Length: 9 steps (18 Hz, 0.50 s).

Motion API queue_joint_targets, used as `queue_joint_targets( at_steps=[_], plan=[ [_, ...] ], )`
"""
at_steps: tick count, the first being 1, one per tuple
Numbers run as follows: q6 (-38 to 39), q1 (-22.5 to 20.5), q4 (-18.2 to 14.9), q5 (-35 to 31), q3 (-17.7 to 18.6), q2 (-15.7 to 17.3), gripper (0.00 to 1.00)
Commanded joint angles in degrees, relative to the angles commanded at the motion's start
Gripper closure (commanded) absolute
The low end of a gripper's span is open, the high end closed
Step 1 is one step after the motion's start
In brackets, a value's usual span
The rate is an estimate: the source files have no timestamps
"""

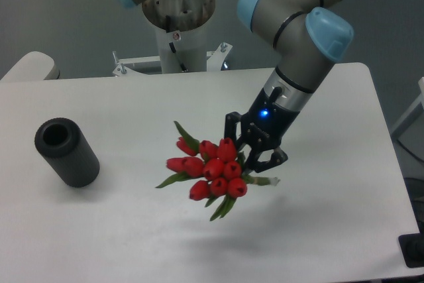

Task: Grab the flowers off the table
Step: 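Lift the gripped tulips up off the table, heads hanging down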

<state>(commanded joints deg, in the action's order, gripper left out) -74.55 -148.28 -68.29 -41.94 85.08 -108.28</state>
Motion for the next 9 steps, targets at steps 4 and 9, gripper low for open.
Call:
queue_joint_targets(
  at_steps=[4, 9],
  plan=[
    [8.00, 1.67, 2.72, 1.69, -1.14, 0.18, 0.67],
    [8.81, 1.50, 3.69, 2.13, -1.14, 0.18, 0.67]
  ],
)
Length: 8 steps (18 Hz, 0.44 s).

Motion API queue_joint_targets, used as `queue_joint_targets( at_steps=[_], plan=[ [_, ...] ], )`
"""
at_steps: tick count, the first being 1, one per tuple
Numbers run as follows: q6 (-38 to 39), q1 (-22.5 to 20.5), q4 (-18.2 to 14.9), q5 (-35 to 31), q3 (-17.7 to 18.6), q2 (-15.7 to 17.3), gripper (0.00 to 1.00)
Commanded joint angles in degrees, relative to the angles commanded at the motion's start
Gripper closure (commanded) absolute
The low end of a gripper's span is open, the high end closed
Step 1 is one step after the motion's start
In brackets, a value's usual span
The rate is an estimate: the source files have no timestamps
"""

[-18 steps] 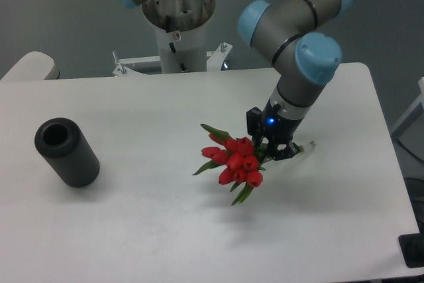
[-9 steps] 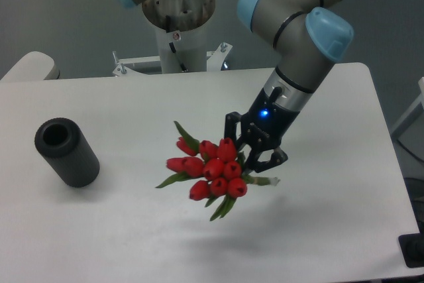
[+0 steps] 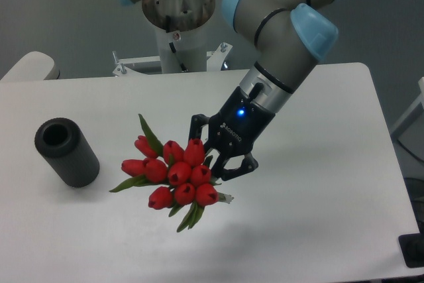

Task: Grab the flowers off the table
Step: 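Lift the gripped tulips up off the table, heads hanging down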

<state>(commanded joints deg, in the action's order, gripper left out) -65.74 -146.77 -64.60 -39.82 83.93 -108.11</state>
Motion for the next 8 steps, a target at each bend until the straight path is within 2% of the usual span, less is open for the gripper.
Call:
queue_joint_targets(
  at_steps=[8],
  plan=[
    [0.00, -0.71, 0.35, 0.88, 0.26, 0.09, 0.67]
  ],
)
